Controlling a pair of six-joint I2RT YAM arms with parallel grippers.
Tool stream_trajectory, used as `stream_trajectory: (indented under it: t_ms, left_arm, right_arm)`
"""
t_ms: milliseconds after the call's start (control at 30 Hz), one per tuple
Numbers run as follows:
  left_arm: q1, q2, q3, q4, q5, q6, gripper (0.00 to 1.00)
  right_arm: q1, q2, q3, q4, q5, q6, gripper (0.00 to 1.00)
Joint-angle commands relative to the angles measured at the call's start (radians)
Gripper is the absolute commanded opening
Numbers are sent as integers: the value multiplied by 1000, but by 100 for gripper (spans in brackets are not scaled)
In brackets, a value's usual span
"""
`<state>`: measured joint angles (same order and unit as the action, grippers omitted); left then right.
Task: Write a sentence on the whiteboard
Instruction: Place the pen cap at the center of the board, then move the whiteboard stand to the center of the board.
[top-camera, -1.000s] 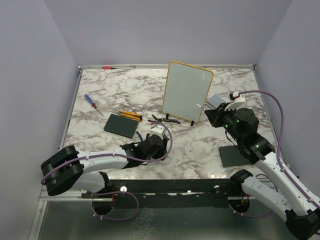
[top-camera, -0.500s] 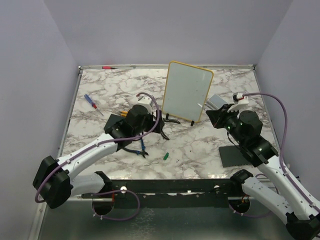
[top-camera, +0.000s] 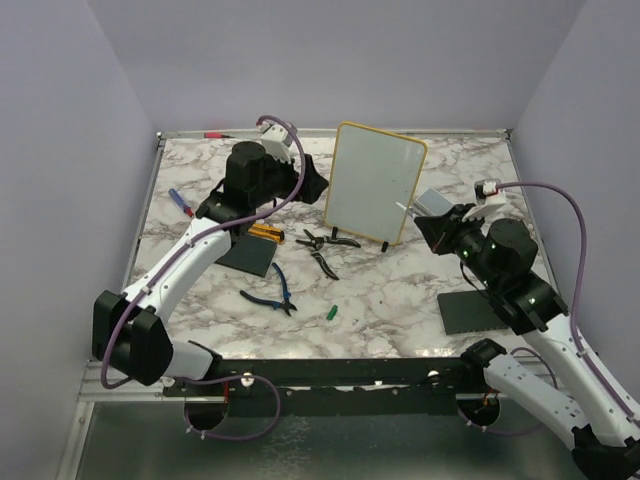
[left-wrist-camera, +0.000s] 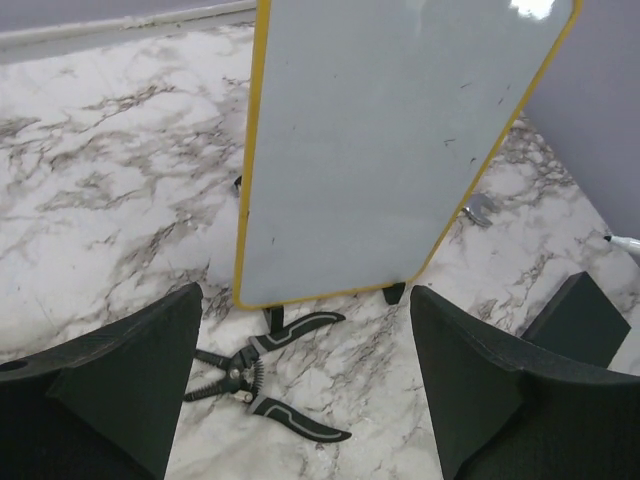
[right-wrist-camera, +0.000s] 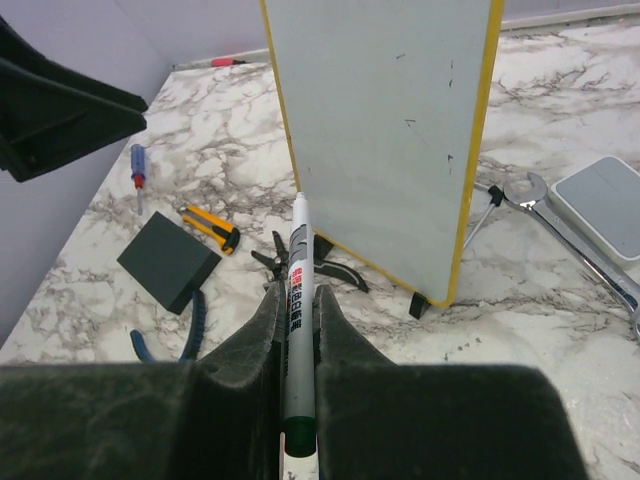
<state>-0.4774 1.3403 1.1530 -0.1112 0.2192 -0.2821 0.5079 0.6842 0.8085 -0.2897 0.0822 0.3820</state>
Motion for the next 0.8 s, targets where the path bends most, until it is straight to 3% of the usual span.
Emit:
stream_trajectory:
  t_ms: [0,233,433,633,767]
  left_arm:
    - [59,99,65,152,233,21,85]
    - [112,269,91,313,388,3,82]
    - [121,414,161,371,439,36,76]
    - [126,526,195,386,476,36,74]
    - [125,497,118,399,380,18,75]
  right_arm:
    - [-5,41,27,72,-18,-7,1]
    - [-4,154,-16,331,32,-33,1]
    - [2,293,-5,482,26,-58,1]
    - [3,326,18,477,-11,-99,1]
    - [3,287,-14,467,-29,-91,1]
